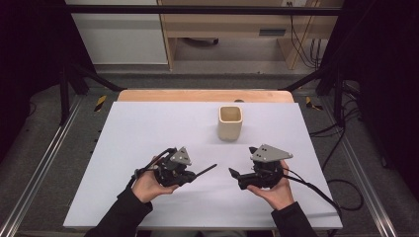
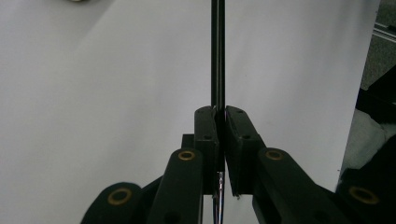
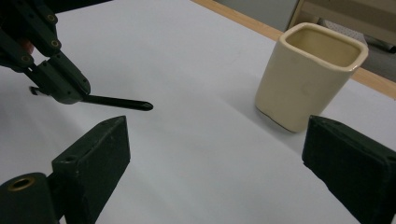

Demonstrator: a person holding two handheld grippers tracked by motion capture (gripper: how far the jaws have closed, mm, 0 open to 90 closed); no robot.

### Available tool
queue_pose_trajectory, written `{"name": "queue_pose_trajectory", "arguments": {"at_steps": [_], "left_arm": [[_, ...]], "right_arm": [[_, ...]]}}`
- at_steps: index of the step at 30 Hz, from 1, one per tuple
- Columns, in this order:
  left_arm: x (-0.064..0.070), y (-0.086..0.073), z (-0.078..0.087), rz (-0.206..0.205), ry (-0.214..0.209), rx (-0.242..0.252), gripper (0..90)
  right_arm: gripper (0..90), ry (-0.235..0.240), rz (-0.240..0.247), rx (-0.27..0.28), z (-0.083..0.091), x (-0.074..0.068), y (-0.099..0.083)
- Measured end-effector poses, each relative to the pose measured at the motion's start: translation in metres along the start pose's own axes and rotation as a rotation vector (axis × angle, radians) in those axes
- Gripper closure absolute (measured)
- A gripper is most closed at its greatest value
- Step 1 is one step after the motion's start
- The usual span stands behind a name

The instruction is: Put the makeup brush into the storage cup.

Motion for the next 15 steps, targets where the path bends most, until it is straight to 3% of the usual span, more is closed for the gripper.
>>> {"name": "queue_pose_trajectory", "arguments": {"at_steps": [9,12,15], "left_arm": [[-0.002,0.007,0.004,-0.010,-0.017,-0.005,83.8],[-0.001,0.010,0.004,-0.024,-0.025,-0.010,83.8],[0.000,0.011,0.001,-0.035,-0.035,-0.022,83.8]], "right_arm": [[7.9,0.009,0.056,-0.034,-0.001,-0.009,0.011],[7.9,0.010,0.100,-0.072,-0.004,-0.014,0.012],[8.4,0.023,0.113,-0.087,-0.005,-0.017,0.012]]}}
Point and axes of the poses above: each handheld gripper's, and its own axes: z roughly backward along the jaws, y roughly out of its top, x roughly to its right, the point moved 3 cm from there along -z, roughly forward along the jaws, and after that the axes turned 4 degrees about -z, right-handed, at the moved point
